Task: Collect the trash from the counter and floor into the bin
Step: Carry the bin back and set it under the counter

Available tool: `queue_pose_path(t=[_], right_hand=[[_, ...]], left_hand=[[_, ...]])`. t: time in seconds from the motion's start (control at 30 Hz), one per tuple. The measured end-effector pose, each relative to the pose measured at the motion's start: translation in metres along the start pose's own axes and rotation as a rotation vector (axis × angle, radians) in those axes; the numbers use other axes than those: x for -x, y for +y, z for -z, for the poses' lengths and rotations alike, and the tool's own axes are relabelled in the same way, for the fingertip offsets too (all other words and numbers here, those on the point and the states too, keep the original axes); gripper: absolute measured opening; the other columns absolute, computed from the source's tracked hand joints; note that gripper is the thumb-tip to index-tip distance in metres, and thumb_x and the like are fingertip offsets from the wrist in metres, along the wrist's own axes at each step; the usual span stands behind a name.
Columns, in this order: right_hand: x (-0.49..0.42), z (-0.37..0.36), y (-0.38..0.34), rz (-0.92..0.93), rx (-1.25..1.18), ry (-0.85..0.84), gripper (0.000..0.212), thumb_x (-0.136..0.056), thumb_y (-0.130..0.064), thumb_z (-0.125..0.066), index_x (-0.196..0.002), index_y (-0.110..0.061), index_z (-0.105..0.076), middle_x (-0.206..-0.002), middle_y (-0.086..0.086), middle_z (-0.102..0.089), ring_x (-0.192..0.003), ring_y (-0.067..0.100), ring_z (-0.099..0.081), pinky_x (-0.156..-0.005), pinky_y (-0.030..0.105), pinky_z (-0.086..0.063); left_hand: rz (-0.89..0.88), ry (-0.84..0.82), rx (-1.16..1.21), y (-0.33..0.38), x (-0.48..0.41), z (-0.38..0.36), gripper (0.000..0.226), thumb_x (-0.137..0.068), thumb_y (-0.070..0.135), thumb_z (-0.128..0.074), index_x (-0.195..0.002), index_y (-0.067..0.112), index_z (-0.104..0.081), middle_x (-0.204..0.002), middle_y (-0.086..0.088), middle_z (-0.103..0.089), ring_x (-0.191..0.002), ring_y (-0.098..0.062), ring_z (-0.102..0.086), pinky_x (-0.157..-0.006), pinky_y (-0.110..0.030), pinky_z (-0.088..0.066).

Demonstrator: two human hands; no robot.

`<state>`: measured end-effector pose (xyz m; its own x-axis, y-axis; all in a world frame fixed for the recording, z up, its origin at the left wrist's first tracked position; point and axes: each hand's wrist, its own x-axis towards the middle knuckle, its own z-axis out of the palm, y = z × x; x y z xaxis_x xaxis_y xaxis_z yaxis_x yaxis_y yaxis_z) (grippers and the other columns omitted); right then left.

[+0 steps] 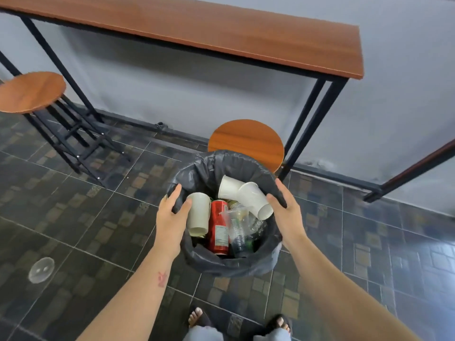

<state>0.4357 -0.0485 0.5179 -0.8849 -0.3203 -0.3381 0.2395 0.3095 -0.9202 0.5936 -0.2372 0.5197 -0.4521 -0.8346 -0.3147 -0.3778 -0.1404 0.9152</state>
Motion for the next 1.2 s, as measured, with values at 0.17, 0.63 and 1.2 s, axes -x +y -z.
queue_pose_path(t=[0.17,0.63,1.2], right_hand=[[-0.004,0.102,0.020,-0.024,-0.031,0.060,0.048,-0.095,-0.028,-0.058,-0.139,-0.043,-0.047,-0.140,-0.013,-0.051,-0.126,0.010,-0.048,-0.101,0.028,-0.038],[-0.085,0.332,0.052,-0.018,-0.031,0.220,0.047,-0.096,-0.026,-0.058,-0.139,-0.041,-0.047,-0.142,-0.014,-0.049,-0.128,0.008,-0.044,-0.101,0.025,-0.036],[-0.323,0.453,0.065,-0.109,0.059,0.180,0.046,-0.097,-0.021,-0.057,-0.138,-0.040,-0.048,-0.145,-0.016,-0.044,-0.127,0.000,-0.035,-0.101,0.023,-0.028]], left_hand=[[0.020,-0.065,-0.008,0.002,0.047,-0.087,0.049,-0.096,0.033,-0.063,-0.143,0.041,-0.050,-0.158,0.003,-0.031,-0.142,-0.020,-0.035,-0.098,-0.030,-0.038],[0.011,-0.224,-0.052,0.033,0.103,-0.334,0.052,-0.096,0.033,-0.062,-0.146,0.039,-0.047,-0.160,0.005,-0.028,-0.145,-0.018,-0.030,-0.112,-0.037,-0.031],[0.084,-0.218,-0.031,0.053,-0.001,-0.577,0.053,-0.096,0.027,-0.064,-0.145,0.040,-0.047,-0.157,0.005,-0.032,-0.144,-0.012,-0.030,-0.109,-0.028,-0.030]])
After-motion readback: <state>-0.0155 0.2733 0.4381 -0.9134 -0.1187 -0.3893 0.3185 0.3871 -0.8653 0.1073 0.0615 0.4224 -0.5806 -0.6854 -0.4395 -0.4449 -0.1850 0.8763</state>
